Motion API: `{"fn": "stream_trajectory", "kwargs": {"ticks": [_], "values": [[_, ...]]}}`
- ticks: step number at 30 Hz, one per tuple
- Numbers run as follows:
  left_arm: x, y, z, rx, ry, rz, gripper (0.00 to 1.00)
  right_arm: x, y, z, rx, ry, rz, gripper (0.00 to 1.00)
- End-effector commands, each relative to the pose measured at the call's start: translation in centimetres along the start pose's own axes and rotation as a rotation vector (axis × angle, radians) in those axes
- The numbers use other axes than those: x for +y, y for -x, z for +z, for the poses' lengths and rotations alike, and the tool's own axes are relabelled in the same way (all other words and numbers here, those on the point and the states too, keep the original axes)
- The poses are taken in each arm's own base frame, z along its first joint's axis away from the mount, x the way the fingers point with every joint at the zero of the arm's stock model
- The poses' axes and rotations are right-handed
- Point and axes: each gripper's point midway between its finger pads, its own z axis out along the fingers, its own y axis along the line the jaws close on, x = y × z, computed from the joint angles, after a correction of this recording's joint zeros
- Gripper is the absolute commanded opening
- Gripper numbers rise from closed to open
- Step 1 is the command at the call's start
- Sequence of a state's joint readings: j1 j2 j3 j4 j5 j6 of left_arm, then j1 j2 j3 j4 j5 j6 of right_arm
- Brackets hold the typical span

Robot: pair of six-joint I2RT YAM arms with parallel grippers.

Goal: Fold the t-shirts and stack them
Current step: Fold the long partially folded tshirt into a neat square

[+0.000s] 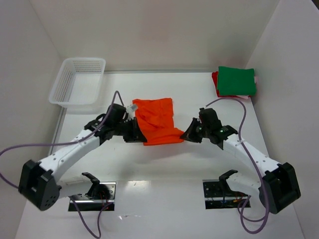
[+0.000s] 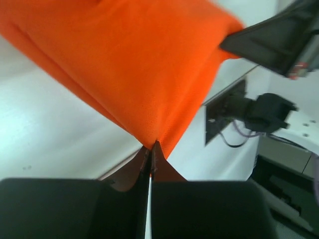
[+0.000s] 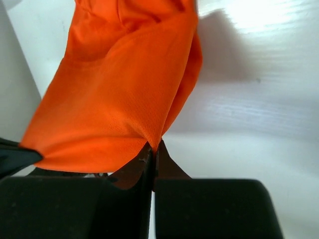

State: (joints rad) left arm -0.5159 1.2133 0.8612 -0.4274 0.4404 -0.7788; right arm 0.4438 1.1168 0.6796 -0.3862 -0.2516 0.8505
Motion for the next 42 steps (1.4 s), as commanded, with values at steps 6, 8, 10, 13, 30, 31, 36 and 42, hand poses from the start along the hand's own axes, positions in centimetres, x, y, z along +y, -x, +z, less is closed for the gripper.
{"fn": "stream_trajectory", "kwargs": {"ticks": [6, 8, 10, 13, 30, 31, 36, 42], "values": [[-3.4, 0.6, -5.5, -0.128, -0.058, -0.104, 0.0, 3.1, 1.8, -2.0, -0.039, 0.03, -0.026, 0.0], [-2.7, 1.2, -5.3, -0.14, -0.038, -0.123, 0.0, 3.7, 2.9, -0.9, -0.045, 0.023, -0.047, 0.0], [-1.8, 1.3, -4.6, -0.132, -0.006, -0.145, 0.0, 4.7, 3.9, -0.4, -0.056, 0.035, -0.068, 0.0], [-0.7, 2.0, -4.1, -0.15, 0.037, -0.174, 0.0, 5.9, 5.2, 1.2, -0.051, 0.042, -0.097, 0.0], [5.0, 4.7, -3.4, -0.288, 0.089, -0.521, 0.0, 9.0, 9.3, 9.5, 0.033, 0.044, -0.191, 0.02], [5.7, 4.7, -3.1, -0.285, 0.104, -0.554, 0.0, 9.4, 9.7, 9.7, 0.031, 0.046, -0.191, 0.02], [4.8, 6.0, -2.9, -0.281, 0.055, -0.516, 0.0, 10.1, 10.4, 10.5, 0.034, 0.057, -0.223, 0.02], [3.4, 4.7, -2.9, -0.224, 0.016, -0.469, 0.0, 10.4, 10.5, 9.2, 0.015, 0.062, -0.237, 0.02]]}}
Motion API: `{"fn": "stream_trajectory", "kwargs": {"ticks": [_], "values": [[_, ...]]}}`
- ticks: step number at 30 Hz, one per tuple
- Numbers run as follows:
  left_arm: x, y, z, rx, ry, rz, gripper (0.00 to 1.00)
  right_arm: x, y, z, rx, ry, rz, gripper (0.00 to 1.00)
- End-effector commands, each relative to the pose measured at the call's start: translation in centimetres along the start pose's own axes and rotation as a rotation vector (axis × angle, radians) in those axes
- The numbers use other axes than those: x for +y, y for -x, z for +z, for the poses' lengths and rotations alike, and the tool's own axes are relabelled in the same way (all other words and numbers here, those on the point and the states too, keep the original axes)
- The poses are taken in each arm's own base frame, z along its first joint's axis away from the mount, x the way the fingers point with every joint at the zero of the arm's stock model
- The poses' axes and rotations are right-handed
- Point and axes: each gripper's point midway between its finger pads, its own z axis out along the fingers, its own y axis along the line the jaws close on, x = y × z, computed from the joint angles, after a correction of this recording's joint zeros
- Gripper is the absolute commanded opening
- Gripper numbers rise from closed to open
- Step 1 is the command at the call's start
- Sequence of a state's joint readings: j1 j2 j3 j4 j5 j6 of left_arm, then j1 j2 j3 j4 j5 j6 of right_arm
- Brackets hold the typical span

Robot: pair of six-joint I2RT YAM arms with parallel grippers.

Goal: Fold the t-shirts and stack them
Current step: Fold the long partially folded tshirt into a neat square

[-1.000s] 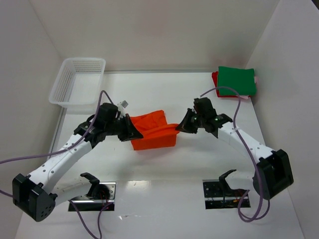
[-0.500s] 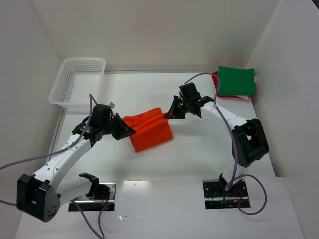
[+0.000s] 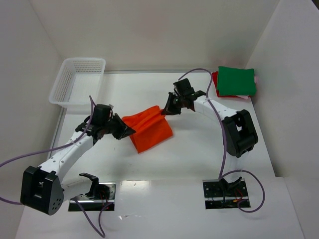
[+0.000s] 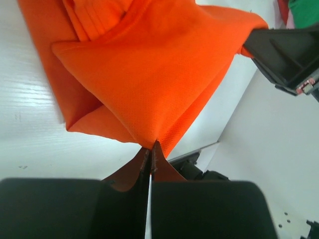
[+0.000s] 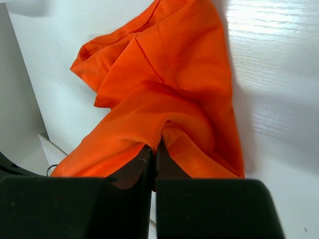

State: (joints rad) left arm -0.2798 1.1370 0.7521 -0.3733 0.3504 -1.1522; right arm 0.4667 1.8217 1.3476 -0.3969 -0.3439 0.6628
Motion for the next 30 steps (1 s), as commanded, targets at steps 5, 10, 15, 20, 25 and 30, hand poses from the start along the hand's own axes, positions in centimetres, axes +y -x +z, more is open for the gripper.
{"fn": "stream_trajectory", "kwargs": {"ticks": [5, 10, 15, 20, 25, 30], "values": [[-1.8, -3.2, -2.9, 0.079, -0.132, -0.023, 0.0, 1.6, 1.9, -4.1, -0.129, 0.024, -0.061, 0.02], [-1.8, -4.5, -5.3, 0.044, -0.213, -0.168, 0.0, 1.1, 0.8, -5.7, -0.148, 0.016, -0.062, 0.02], [-1.4, -5.1, -7.8, -0.006, -0.307, -0.3, 0.0, 1.0, 0.1, -7.2, -0.169, 0.022, -0.068, 0.02], [-0.4, -5.0, -7.6, -0.029, -0.252, -0.321, 0.0, 1.2, 0.2, -7.5, -0.177, 0.028, -0.071, 0.02], [-0.2, -3.2, -7.3, -0.117, -0.218, -0.39, 0.0, 1.5, 1.2, -6.4, -0.172, 0.023, -0.078, 0.02], [0.7, -1.3, -6.5, -0.204, -0.149, -0.484, 0.0, 2.5, 2.4, -4.9, -0.152, 0.05, -0.082, 0.02]]}}
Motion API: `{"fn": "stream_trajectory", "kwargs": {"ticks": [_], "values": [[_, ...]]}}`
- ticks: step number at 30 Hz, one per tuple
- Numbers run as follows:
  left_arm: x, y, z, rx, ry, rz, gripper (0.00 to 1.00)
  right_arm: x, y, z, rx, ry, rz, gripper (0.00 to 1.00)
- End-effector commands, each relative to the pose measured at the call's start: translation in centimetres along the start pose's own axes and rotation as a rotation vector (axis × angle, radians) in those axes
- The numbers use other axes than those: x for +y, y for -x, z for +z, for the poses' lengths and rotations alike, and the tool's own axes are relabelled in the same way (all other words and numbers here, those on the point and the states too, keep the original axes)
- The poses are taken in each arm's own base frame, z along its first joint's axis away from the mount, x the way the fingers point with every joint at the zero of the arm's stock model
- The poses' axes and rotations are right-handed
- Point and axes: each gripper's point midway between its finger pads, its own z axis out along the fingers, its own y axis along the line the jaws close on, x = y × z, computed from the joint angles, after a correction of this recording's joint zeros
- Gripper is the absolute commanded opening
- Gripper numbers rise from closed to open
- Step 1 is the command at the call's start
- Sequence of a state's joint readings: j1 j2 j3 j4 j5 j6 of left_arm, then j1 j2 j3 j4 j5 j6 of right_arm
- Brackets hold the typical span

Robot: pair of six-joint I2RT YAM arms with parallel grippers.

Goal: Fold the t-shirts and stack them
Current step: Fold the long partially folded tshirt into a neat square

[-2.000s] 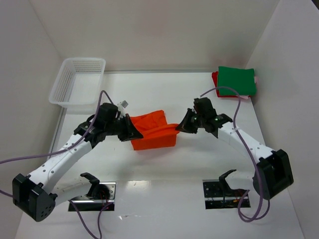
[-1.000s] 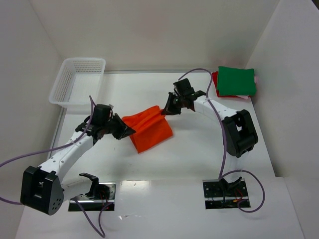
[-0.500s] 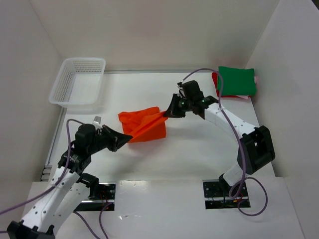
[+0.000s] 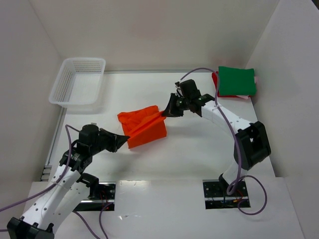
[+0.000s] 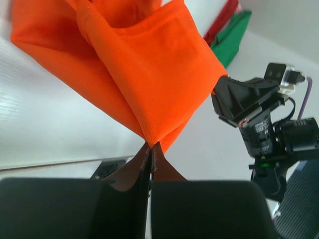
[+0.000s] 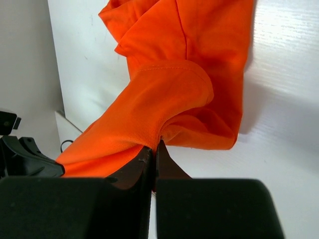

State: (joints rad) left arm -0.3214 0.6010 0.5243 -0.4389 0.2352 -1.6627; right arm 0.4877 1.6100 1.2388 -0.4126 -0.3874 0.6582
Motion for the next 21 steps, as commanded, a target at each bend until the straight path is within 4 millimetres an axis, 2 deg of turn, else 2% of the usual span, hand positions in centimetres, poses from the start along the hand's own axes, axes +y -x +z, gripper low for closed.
{"fn": "stream_trajectory", "kwargs": {"ticks": [1, 2, 3, 6, 11, 12, 17, 19, 21], "values": [[-0.3, 1.7, -0.2, -0.106, 0.041, -0.081, 0.0, -0.5, 4.8, 0.8, -0.126, -0.047, -0.037, 0.02], [-0.3, 2.1, 0.1, -0.123, 0.05, -0.114, 0.0, -1.0, 4.7, 1.6, -0.111, -0.059, -0.03, 0.02], [-0.3, 2.6, 0.1, -0.152, 0.047, -0.131, 0.0, -0.5, 5.2, 1.8, -0.112, -0.044, -0.034, 0.02], [-0.1, 4.2, 0.6, -0.225, 0.064, -0.238, 0.0, -0.7, 5.6, 3.2, -0.086, -0.052, -0.025, 0.02], [-0.1, 5.7, 1.5, -0.294, 0.072, -0.344, 0.0, -1.1, 6.4, 5.2, -0.053, -0.065, -0.032, 0.02], [0.0, 6.1, 1.6, -0.305, 0.08, -0.366, 0.0, -0.7, 7.0, 5.4, -0.063, -0.058, -0.046, 0.02], [1.2, 7.5, 3.0, -0.34, 0.132, -0.432, 0.0, -2.3, 6.7, 7.4, -0.021, -0.101, -0.035, 0.02], [1.5, 8.3, 3.1, -0.36, 0.144, -0.449, 0.0, -1.9, 7.3, 7.5, -0.032, -0.093, -0.04, 0.02], [1.5, 8.8, 3.1, -0.38, 0.151, -0.457, 0.0, -2.4, 7.0, 8.3, -0.012, -0.095, -0.033, 0.06]]}}
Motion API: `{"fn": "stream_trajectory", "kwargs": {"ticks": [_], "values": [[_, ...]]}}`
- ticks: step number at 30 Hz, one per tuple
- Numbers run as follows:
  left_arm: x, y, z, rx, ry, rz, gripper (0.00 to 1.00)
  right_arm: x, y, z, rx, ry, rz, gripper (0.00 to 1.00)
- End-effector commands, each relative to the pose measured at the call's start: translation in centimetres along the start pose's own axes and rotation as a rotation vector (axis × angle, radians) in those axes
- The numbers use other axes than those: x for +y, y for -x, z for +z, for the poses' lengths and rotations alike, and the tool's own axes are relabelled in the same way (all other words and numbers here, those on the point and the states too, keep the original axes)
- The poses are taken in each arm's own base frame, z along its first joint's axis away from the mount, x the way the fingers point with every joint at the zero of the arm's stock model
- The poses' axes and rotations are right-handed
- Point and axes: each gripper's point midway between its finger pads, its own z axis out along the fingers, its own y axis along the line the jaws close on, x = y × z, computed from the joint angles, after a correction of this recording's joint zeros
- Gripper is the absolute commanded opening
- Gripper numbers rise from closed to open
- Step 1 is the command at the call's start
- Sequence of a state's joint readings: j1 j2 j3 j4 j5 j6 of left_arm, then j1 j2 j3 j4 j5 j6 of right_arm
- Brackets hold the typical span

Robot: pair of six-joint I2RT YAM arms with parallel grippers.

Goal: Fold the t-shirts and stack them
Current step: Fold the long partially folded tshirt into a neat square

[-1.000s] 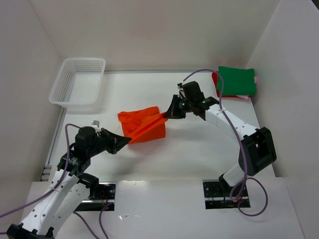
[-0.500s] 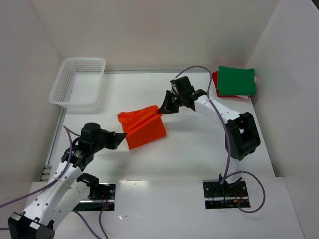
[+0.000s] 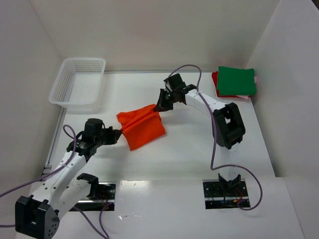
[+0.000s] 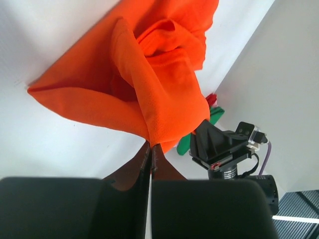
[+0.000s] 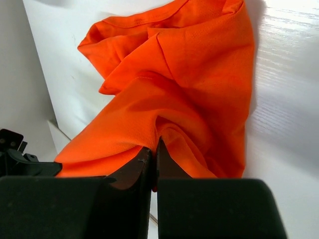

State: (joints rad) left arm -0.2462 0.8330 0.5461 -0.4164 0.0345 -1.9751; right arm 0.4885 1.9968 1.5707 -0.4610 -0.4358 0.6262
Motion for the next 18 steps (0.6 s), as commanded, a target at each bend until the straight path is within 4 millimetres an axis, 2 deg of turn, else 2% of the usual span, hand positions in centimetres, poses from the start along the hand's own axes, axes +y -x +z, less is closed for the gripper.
{"fn": "stream_trajectory", "kwargs": {"ticks": [1, 2, 3, 5, 6, 7, 8, 9, 11, 12, 13, 15, 16, 18], "values": [[-0.8, 2.0, -0.2, -0.095, -0.004, -0.058, 0.0, -1.0, 4.1, -0.4, -0.118, -0.061, -0.041, 0.06], [-1.3, 2.3, -0.2, -0.104, -0.028, -0.049, 0.0, -1.5, 3.9, 0.1, -0.108, -0.068, -0.036, 0.06], [-1.7, 2.1, -0.4, -0.101, -0.038, -0.033, 0.09, -1.3, 4.3, 0.3, -0.117, -0.061, -0.04, 0.08], [-2.7, 2.1, -0.5, -0.096, -0.08, -0.006, 0.38, -1.3, 4.3, 0.6, -0.111, -0.055, -0.04, 0.12], [-3.4, 2.1, -0.7, -0.099, -0.103, 0.021, 0.49, -0.8, 4.9, 0.4, -0.128, -0.042, -0.049, 0.13], [-3.6, 1.8, -0.5, -0.087, -0.11, 0.057, 0.69, -0.7, 5.2, 0.6, -0.131, -0.04, -0.051, 0.14], [-5.0, 1.8, -0.9, -0.091, -0.144, 0.082, 0.79, -0.5, 5.4, 0.6, -0.139, -0.034, -0.055, 0.16], [-5.4, 2.0, -1.0, -0.103, -0.152, 0.155, 0.85, -0.1, 5.9, 0.5, -0.156, -0.022, -0.064, 0.21], [-6.8, 1.9, -0.9, -0.116, -0.161, 0.261, 0.95, 0.5, 6.4, 0.3, -0.173, -0.009, -0.073, 0.28], [-9.0, 1.2, -1.6, -0.117, -0.212, 0.336, 0.96, 0.8, 6.7, 0.1, -0.181, -0.003, -0.077, 0.28], [-9.1, 1.4, -0.8, -0.133, -0.183, 0.481, 0.98, 1.3, 7.3, -0.1, -0.201, 0.011, -0.087, 0.3], [-10.1, 0.7, -0.1, -0.11, -0.192, 0.644, 0.99, 2.4, 8.3, -0.6, -0.23, 0.033, -0.103, 0.3], [-9.9, 0.2, 1.1, -0.067, -0.161, 0.771, 0.99, 2.4, 8.5, -0.4, -0.232, 0.034, -0.103, 0.3], [-10.1, -0.6, 2.1, -0.008, -0.155, 0.9, 0.99, 2.9, 8.6, -0.3, -0.225, 0.055, -0.109, 0.3]]}}
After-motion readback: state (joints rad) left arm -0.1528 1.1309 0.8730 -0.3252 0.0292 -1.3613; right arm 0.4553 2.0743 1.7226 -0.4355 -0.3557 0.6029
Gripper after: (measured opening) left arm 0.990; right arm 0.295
